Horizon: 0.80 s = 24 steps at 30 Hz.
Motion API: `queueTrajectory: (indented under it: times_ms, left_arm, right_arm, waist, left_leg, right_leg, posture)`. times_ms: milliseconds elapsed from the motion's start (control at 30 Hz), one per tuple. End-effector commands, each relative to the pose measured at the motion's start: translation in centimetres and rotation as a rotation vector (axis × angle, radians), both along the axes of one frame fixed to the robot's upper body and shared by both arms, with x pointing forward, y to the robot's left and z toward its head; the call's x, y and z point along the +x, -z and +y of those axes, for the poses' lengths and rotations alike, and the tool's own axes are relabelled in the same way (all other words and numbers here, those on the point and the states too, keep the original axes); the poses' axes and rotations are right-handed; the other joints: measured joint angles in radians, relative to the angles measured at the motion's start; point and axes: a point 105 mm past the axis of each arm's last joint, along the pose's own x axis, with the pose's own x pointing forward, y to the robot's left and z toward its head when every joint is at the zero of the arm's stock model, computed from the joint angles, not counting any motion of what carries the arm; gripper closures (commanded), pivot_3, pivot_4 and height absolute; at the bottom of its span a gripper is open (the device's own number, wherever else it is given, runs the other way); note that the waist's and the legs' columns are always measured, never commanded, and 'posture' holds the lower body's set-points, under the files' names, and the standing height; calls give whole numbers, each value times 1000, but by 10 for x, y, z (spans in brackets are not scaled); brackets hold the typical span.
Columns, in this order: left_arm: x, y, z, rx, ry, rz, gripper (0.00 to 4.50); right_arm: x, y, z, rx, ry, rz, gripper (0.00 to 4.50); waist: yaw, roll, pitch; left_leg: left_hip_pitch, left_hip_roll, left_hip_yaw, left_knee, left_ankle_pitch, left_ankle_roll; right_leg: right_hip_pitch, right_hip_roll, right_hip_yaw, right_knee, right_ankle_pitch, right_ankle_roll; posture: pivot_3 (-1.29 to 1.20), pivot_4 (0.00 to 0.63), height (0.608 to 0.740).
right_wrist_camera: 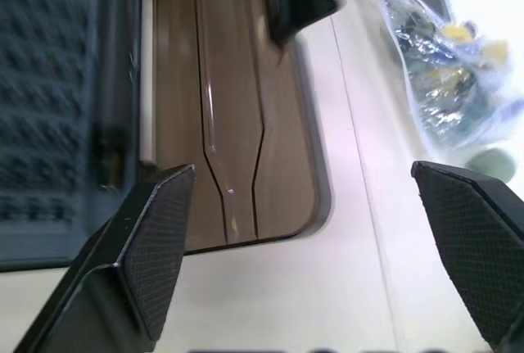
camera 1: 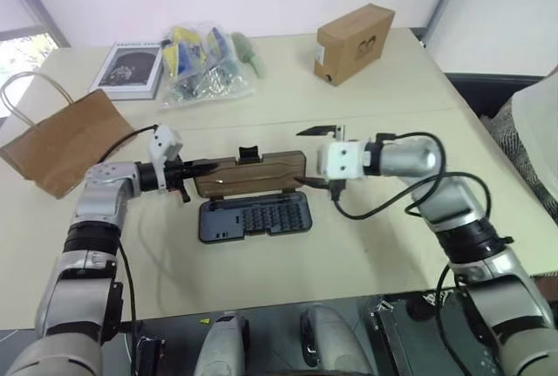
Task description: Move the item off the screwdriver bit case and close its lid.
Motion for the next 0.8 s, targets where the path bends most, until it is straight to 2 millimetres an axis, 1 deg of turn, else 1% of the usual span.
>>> queueTrajectory:
  times_ms: [33,133,200,267,367,467,700,800]
  left_arm:
    - [0,-13,-4,10,22,-60,4500]
    - [-3,-17,-6,10,37,-69,4500]
    - [-6,-20,-8,9,49,-74,4500]
    - [-9,-23,-9,7,60,-77,4500]
    - [-17,-26,-12,3,89,-69,4500]
    - [-27,-26,-11,16,113,-50,4500]
    - [-59,-34,12,76,130,24,4500]
    - [-77,-34,16,81,150,83,4500]
  right_arm:
    - [-15,-33,-16,75,12,88,70]
    - [-25,-39,-32,81,41,144,70]
    - [-24,-41,-40,96,81,154,70]
    - [-24,-41,-44,116,111,162,70]
    - [-24,-37,-45,125,136,165,70]
    - [-26,-34,-43,138,139,169,70]
    - [-28,-29,-40,147,143,177,70]
    - [-28,-26,-41,141,147,176,70]
  waist:
    - [7,0,0]
    - [18,0,0]
    - [20,0,0]
    - [18,0,0]
    - [16,0,0]
    - [15,0,0]
    - [15,0,0]
    - [17,0,0]
  left_leg:
    - [0,0,0,0,0,0]
    - [0,0,0,0,0,0]
    - [0,0,0,0,0,0]
    - [0,0,0,0,0,0]
    - [0,0,0,0,0,0]
    - [0,0,0,1,0,0]
    - [0,0,-1,0,0,0]
    - [0,0,-1,0,0,0]
  right_leg:
    - [0,0,0,0,0,0]
    - [0,0,0,0,0,0]
    - [0,0,0,0,0,0]
    - [0,0,0,0,0,0]
    - [0,0,0,0,0,0]
    - [0,0,0,0,0,0]
    - [0,1,0,0,0,0]
    - [0,0,0,0,0,0]
  posture:
    - [0,150,740]
    - [0,150,740]
    - [0,150,740]
    - [0,150,740]
    - [0,150,740]
    - [0,150,740]
    - [0,150,740]
    - [0,150,740]
